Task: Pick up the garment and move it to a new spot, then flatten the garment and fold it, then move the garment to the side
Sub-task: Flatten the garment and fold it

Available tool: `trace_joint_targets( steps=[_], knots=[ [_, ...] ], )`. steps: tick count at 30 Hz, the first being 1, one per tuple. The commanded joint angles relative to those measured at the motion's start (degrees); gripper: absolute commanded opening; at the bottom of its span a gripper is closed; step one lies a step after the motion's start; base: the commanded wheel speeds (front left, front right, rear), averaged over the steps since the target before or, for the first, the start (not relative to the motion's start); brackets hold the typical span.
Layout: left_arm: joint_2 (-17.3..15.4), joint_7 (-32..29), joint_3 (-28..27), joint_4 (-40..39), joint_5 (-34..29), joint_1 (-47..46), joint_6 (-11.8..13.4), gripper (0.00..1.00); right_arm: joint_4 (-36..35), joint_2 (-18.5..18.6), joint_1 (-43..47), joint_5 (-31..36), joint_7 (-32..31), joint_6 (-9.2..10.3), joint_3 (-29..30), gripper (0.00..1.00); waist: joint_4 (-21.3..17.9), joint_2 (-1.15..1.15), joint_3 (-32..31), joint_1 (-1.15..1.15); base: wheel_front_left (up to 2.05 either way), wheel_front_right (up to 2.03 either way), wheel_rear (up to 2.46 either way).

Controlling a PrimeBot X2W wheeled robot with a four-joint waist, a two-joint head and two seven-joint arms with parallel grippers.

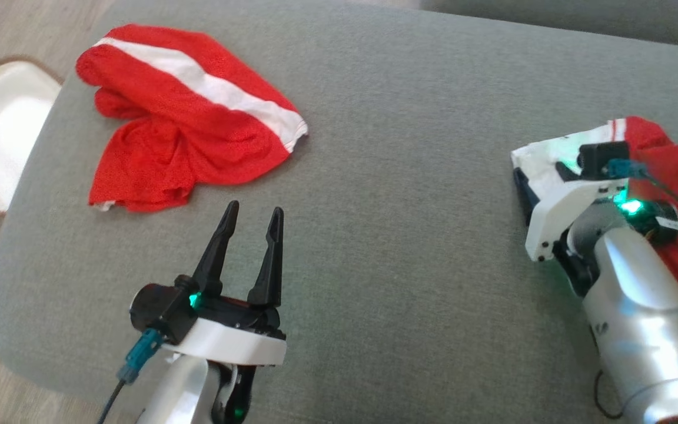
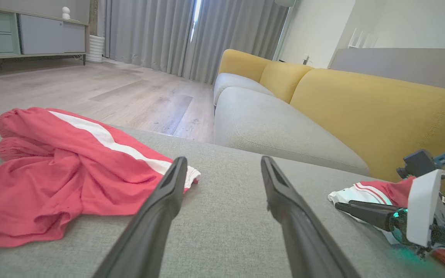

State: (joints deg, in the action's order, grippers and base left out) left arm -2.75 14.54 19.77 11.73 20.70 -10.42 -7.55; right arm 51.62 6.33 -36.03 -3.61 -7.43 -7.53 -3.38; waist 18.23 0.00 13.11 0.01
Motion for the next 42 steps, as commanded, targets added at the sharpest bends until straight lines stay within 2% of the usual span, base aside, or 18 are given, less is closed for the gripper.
trace_joint_targets(
  steps=[1, 3, 4, 5, 11, 15, 17, 21, 28, 32, 34, 35, 36, 39, 42],
  knots=[
    [-0.1, 0.5, -1.6, -1.8, 0.4, -2.0, 0.3, 1.0, -0.1, -0.6, -1.9, 0.3, -0.5, 0.04, -0.8, 1.0, 0.9, 0.0, 0.7, -0.01, 0.0, 0.0, 0.0],
    [-0.1, 0.5, -1.4, -1.9, 0.5, -2.1, 0.3, 1.0, 2.3, -0.9, -3.1, 0.6, -0.9, 0.04, -0.4, 1.0, 1.3, 0.0, 0.9, -0.01, 0.0, 0.0, 0.0],
    [-0.1, 0.5, -1.3, -1.9, 0.6, -2.2, 0.3, 1.0, 3.3, -1.1, -3.6, 0.4, -0.8, 0.04, 0.0, 0.44, 1.4, 0.0, 1.1, -0.01, 0.0, 0.0, 0.0],
    [-0.1, 0.5, -1.1, -2.0, 0.6, -2.2, 0.3, 1.0, 4.0, -1.3, -4.2, 0.4, -0.4, 0.04, 0.4, 0.0, 1.6, 0.0, 1.2, -0.01, 0.0, 0.0, 0.0],
    [-0.1, 0.5, -0.4, -2.0, 1.1, -2.8, 0.7, 1.0, 6.5, -2.5, -6.9, -0.2, 5.0, 0.04, -1.4, 0.0, 1.9, 0.0, 1.5, -0.01, 0.0, 0.0, 0.0],
    [-0.1, 0.5, -0.4, -1.8, 1.0, -3.0, 0.8, 1.0, 6.7, -3.3, -7.8, -3.7, 9.1, 0.04, -6.7, 0.0, 1.8, 0.0, 1.1, -0.01, 0.0, 0.0, 0.0],
    [-0.1, 0.5, -0.4, -1.7, 1.0, -2.9, 0.8, 1.0, 5.5, -3.4, -7.6, -7.0, 11.0, 0.04, -11.6, 0.0, 1.7, 0.0, 0.9, -0.01, 0.0, 0.0, 0.0],
    [-0.1, 0.5, -0.5, -1.4, 0.8, -2.8, 0.7, 1.0, -1.3, -3.4, -6.3, -16.9, 13.1, 0.04, -26.2, 0.0, 1.6, 0.0, 0.2, -0.01, 0.0, 0.0, 0.0],
    [-0.1, 0.5, -1.0, -0.9, 0.6, -2.1, 0.7, 1.0, -9.4, -3.4, -5.2, -27.5, 13.9, 0.04, -46.5, 0.0, 1.5, 0.0, -1.6, -0.01, 0.0, 0.0, 0.0],
    [-0.1, 0.5, -1.4, -0.7, 0.4, -1.6, 0.7, 1.0, -11.5, -3.4, -4.7, -31.8, 13.8, 0.04, -54.9, 0.0, 1.0, 0.0, -2.6, -0.01, 0.0, 0.0, 0.0],
    [-0.1, 0.5, -1.5, -0.6, 0.4, -1.5, 0.8, 1.0, -11.8, -3.4, -4.7, -32.7, 14.2, 0.04, -56.4, 0.0, 0.9, 0.0, -2.7, -0.01, 0.0, 0.0, 0.0],
    [-0.1, 0.5, -1.7, -0.6, 0.3, -1.3, 0.8, 1.0, -11.9, -3.4, -4.9, -33.4, 14.7, 0.04, -57.7, 0.45, 0.6, 0.0, -2.9, -0.01, 0.0, 0.0, 0.0],
    [-0.1, 0.5, -1.9, -0.6, 0.3, -1.2, 0.8, 1.0, -11.8, -3.4, -5.1, -34.0, 15.1, 0.04, -58.8, 1.0, 0.3, 0.0, -3.1, -0.01, 0.0, 0.0, 0.0],
    [-0.1, 0.5, -2.3, -0.8, 0.2, -0.7, 0.9, 1.0, -10.7, -2.6, -5.6, -35.6, 16.4, 0.04, -60.7, 1.0, -0.8, 0.0, -3.5, -0.01, 0.0, 0.0, 0.0],
    [-0.1, 0.5, -2.8, -1.0, -0.1, -0.5, 0.8, 1.0, -9.7, -1.4, -6.0, -37.3, 18.3, 0.04, -60.2, 1.0, -2.3, 0.0, -4.0, -0.01, 0.0, 0.0, 0.0]
  ],
)
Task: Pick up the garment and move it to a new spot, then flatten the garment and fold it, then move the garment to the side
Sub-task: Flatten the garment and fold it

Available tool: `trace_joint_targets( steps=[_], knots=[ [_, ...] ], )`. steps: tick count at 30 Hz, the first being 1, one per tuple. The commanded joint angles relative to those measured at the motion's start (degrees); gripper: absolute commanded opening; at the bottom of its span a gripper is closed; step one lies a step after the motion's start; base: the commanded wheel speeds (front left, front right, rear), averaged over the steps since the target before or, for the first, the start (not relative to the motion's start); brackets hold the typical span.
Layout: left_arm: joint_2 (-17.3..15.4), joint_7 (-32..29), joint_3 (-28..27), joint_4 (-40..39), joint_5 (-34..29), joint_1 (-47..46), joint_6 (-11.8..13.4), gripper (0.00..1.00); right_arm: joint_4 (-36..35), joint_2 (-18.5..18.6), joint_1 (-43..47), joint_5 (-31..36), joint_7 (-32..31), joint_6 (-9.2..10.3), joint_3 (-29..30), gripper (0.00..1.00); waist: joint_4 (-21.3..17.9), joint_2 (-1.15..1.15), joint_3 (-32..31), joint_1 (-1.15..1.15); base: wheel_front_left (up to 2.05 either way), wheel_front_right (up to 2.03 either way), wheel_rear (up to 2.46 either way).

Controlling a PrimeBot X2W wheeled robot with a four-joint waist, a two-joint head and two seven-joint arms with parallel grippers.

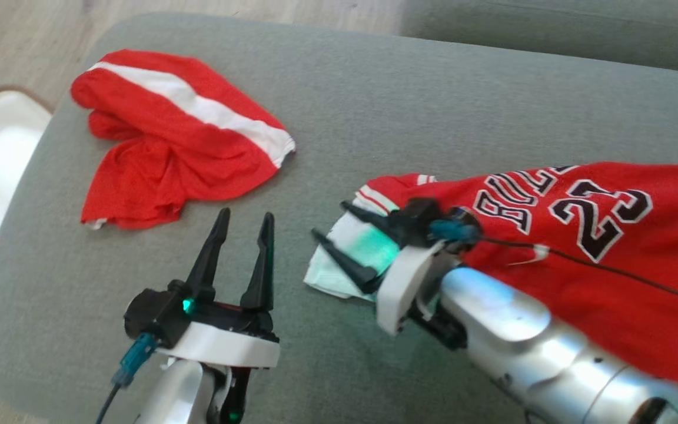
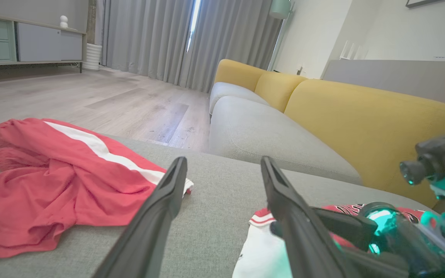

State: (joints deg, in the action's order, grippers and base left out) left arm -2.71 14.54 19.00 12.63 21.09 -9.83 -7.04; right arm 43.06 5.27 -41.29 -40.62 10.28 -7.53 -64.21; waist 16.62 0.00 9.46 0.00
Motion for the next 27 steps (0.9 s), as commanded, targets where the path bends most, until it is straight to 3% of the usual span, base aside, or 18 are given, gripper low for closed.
trace_joint_targets(
  steps=[1, 8, 14, 20, 23, 27],
  knots=[
    [-0.2, 0.5, -2.3, -1.9, -0.6, -1.0, 0.3, 1.0, -1.0, 0.2, -0.8, -0.6, 1.2, 0.04, 1.0, 1.0, -1.3, 0.0, -0.6, 0.0, 0.0, 0.0, 0.0],
    [-0.2, 0.5, -4.1, -2.0, -1.8, -0.3, 0.1, 1.0, -1.4, 6.2, 0.8, -0.6, 4.5, 0.04, 10.5, 1.0, -5.9, 0.0, -3.1, 0.0, 0.0, 0.0, 0.0],
    [-0.2, 0.5, -6.3, -2.3, -2.3, 1.0, 0.0, 1.0, -6.4, 9.8, 9.0, 10.5, 4.7, 0.04, 34.4, 1.0, -10.3, 0.0, -5.0, 0.0, 0.0, 0.0, 0.0],
    [-0.2, 0.5, -7.6, -2.1, -2.2, 2.2, -0.2, 1.0, -17.9, 4.3, 24.5, 25.0, 4.7, 0.04, 56.4, 1.0, -14.0, 0.0, -6.2, 0.0, 0.0, 0.0, 0.0],
    [-0.2, 0.5, -7.8, -1.7, -2.4, 2.8, -0.3, 1.0, -23.7, 0.8, 31.9, 30.0, 4.7, 0.04, 61.4, 1.0, -15.4, 0.0, -6.6, 0.0, 0.0, 0.0, 0.0],
    [-0.2, 0.5, -8.4, -1.4, -2.5, 3.3, -0.3, 1.0, -28.8, -1.5, 39.1, 33.2, 4.7, 0.04, 63.8, 1.0, -17.0, 0.0, -6.6, 0.0, 0.0, 0.0, 0.0]
  ],
)
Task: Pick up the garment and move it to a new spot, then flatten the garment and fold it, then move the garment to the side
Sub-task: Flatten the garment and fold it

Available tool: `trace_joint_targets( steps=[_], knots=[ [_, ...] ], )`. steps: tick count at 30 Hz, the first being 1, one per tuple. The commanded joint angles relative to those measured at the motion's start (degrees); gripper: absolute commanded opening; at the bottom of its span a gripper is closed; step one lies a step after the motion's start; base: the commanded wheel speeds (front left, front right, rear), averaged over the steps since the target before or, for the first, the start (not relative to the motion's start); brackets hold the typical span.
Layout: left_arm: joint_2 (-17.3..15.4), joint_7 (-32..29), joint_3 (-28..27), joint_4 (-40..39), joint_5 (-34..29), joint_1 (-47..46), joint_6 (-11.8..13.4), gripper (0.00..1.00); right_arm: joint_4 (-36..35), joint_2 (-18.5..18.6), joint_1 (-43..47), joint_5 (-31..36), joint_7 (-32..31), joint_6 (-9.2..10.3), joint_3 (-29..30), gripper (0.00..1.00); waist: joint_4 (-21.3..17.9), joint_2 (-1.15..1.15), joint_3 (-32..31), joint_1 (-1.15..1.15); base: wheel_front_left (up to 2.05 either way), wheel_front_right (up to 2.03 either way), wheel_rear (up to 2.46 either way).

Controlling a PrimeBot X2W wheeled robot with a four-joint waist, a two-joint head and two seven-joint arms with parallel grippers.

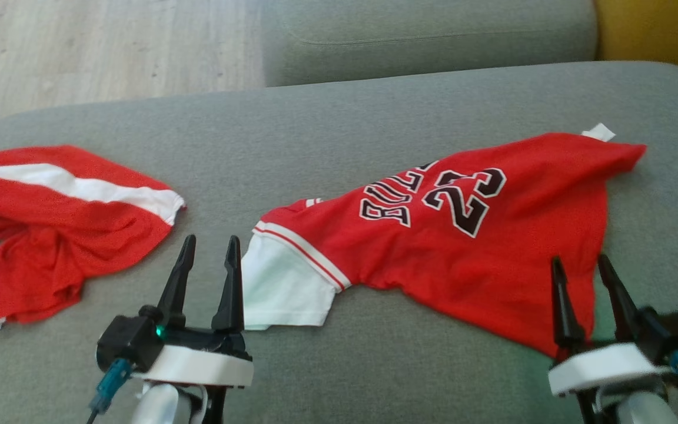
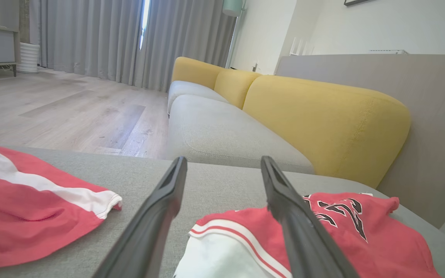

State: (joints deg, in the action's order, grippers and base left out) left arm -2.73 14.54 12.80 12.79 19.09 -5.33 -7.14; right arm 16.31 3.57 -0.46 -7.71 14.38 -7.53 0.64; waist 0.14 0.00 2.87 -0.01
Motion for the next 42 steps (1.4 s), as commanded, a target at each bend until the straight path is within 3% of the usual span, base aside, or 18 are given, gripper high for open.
trace_joint_targets(
  steps=[1, 10, 15, 22, 31, 38, 39, 41, 42],
  knots=[
    [-0.1, 0.5, -2.3, -1.3, -0.5, -1.0, -0.3, 1.0, -3.4, -0.3, -0.1, 0.7, 0.6, 0.04, -0.4, 1.0, -1.1, 0.0, 0.1, 0.01, 0.0, 0.0, 0.0],
    [-0.1, 0.5, -2.1, 0.1, -1.5, -1.7, -0.3, 1.0, -5.6, -0.7, 0.1, -0.8, 0.6, 0.04, -0.9, 1.0, -1.7, 0.0, 0.9, 0.01, 0.0, 0.0, 0.0],
    [-0.2, 0.5, -1.4, 4.9, -3.6, -2.5, -0.3, 1.0, -5.8, -0.7, -0.3, -1.0, 0.6, 0.04, -0.6, 1.0, -1.4, 0.0, 1.6, 0.01, 0.0, 0.0, 0.0],
    [-0.5, -2.2, -0.5, 18.1, -5.7, -5.4, 2.3, 1.0, -5.6, -0.7, -0.4, -1.2, 0.6, 0.04, -1.1, 1.0, -1.6, 0.0, 2.2, 0.01, 0.0, 0.0, 0.0],
    [-0.6, -4.4, -0.5, 25.3, -6.5, -9.3, 6.0, 1.0, -5.2, -0.7, -1.0, -1.6, 0.6, 0.04, -1.4, 1.0, -2.3, 0.0, 3.7, 0.01, 0.0, 0.0, 0.0],
    [-0.9, -9.1, 0.7, 29.6, -6.5, -10.8, 6.0, 1.0, -5.1, -0.7, -1.5, -1.9, 0.6, 0.04, -1.3, 1.0, -3.0, 0.0, 4.4, 0.01, 0.0, 0.0, 0.0],
    [-0.9, -10.0, 0.7, 30.0, -6.2, -10.8, 5.8, 0.82, -5.0, -0.7, -1.6, -1.9, 0.6, 0.04, -1.2, 1.0, -3.1, 0.0, 4.4, 0.01, 0.0, 0.0, 0.0],
    [-0.8, -11.3, 1.3, 30.6, -5.8, -10.8, 4.8, 0.0, -4.7, -0.7, -1.6, -2.0, 0.6, 0.04, -1.1, 1.0, -3.2, 0.0, 4.4, 0.01, 0.0, 0.0, 0.0],
    [-0.8, -11.6, 1.7, 30.6, -5.6, -10.8, 4.2, 0.0, -4.6, -0.7, -1.5, -2.0, 0.6, 0.04, -1.0, 1.0, -3.2, 0.0, 4.3, 0.01, 0.0, 0.0, 0.0]
  ],
)
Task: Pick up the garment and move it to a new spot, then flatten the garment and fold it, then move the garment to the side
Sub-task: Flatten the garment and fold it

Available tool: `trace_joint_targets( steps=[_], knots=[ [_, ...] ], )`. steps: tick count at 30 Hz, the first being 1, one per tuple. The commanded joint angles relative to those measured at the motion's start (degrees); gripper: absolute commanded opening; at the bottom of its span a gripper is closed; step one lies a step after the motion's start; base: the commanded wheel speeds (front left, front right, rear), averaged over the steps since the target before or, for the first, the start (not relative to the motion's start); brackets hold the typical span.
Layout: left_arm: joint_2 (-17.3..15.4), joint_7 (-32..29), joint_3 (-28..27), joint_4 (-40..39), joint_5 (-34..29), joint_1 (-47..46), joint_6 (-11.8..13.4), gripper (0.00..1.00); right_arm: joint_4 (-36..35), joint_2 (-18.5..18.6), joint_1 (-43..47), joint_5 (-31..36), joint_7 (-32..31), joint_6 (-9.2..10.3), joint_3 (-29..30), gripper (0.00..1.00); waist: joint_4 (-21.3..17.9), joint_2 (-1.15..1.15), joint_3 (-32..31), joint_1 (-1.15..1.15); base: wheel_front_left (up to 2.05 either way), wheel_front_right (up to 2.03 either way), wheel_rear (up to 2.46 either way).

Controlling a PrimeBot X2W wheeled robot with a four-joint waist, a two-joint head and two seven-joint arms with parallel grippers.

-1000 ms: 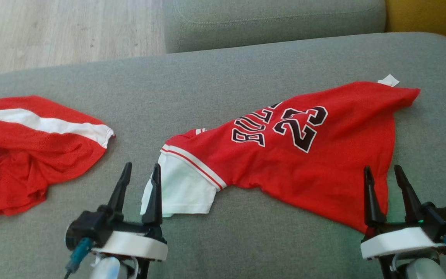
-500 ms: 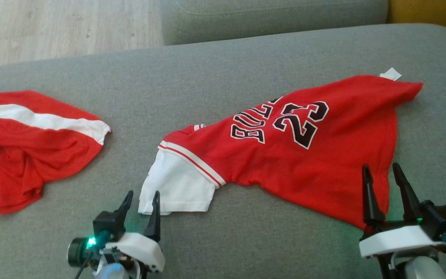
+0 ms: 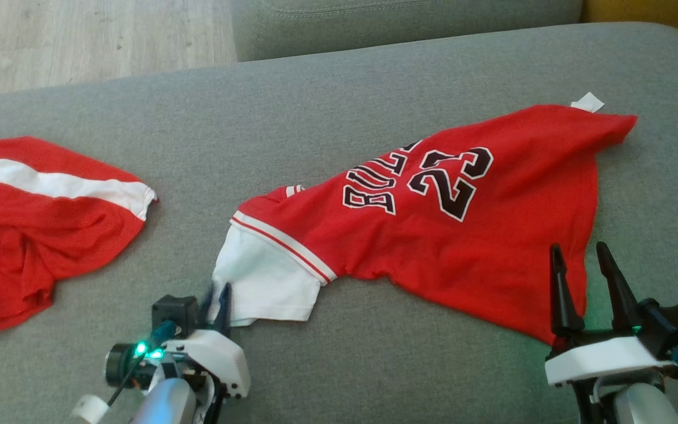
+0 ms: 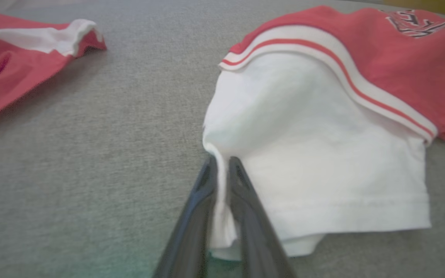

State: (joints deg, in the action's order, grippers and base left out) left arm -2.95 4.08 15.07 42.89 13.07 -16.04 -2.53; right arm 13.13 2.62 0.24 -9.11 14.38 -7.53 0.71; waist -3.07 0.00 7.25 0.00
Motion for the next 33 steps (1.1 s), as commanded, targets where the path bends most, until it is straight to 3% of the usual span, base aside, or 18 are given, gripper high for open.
trace_joint_targets(
  steps=[1, 8, 16, 24, 33],
  knots=[
    [-0.5, -1.2, -0.4, 0.4, 0.8, 0.0, -0.9, 0.0, -1.2, 0.3, -2.2, -0.5, 0.6, 0.04, -1.0, 1.0, 0.0, 0.0, -0.1, 0.0, 0.0, 0.0, 0.0],
    [-0.3, 3.9, -0.2, -3.4, 3.2, -0.1, -2.4, 0.0, 2.2, 0.3, -2.0, 0.7, 0.6, 0.04, 0.5, 1.0, 0.1, 0.0, -1.1, 0.0, 0.0, 0.0, 0.0],
    [-0.3, 10.2, -1.8, -10.3, 3.9, -0.5, -2.2, 0.0, 6.4, 0.3, -1.4, 1.7, -1.0, 0.04, 1.0, 1.0, 0.0, 0.0, -1.8, 0.0, 0.0, 0.0, 0.0],
    [-0.1, 10.9, -4.7, -22.0, 2.8, 1.7, -1.7, 0.0, 8.3, 0.3, 0.2, 0.7, -7.1, 0.04, 0.7, 1.0, -0.6, 0.0, -1.9, 0.0, 0.0, 0.0, 0.0],
    [0.0, 10.9, -4.7, -23.8, 2.2, 3.3, -2.2, 0.0, 9.2, 0.3, 2.4, -2.6, -15.4, 0.04, 0.4, 1.0, -0.5, 0.0, -1.8, 0.0, 0.0, 0.0, 0.0]
  ],
)
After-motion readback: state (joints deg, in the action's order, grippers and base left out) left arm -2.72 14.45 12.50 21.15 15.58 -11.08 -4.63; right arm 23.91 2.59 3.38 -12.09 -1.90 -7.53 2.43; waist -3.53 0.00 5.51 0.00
